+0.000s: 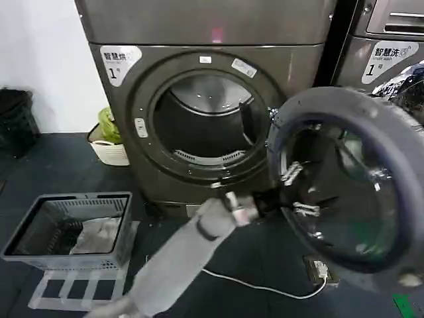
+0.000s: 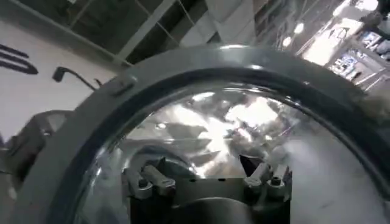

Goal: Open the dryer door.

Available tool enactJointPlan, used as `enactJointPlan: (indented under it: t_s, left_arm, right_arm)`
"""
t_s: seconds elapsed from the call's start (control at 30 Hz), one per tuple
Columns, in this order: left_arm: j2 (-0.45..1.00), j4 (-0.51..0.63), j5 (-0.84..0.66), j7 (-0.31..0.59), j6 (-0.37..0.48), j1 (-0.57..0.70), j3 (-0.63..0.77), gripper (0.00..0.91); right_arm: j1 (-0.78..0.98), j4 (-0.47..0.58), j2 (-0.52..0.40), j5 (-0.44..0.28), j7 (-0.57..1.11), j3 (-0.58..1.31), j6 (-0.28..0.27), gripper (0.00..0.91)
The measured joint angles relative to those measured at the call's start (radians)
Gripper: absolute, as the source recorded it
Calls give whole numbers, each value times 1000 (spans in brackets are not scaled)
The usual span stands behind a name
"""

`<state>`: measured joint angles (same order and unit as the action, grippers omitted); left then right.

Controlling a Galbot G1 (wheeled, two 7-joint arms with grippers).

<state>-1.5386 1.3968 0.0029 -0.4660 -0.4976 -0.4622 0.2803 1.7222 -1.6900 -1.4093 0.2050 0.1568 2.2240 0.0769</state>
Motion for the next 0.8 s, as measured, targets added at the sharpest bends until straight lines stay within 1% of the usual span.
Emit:
enactJointPlan:
  t_s: [0.13,0.3,0.43,0.63,0.8]
  left_arm:
    - [-71,-80,35,28,27,43,6,907]
    - [-70,-159,57,66,91,84,11,907]
    - [-70,-209,72,95,142,93,11,907]
    - [-70,-254,68,98,144,96,9,907]
    - [-70,-240,68,93,148,83,8,907]
  right_arm:
    - [-1,-16,-12,5,-1,5,5,907]
    - [-8,-32,-12,18,1,11,-4,907]
    - [-8,-29,-12,26,3,13,-3,907]
    - [-10,-24,-12,28,3,8,7,907]
    - [-13,-18,-4,30,0,1,12,907]
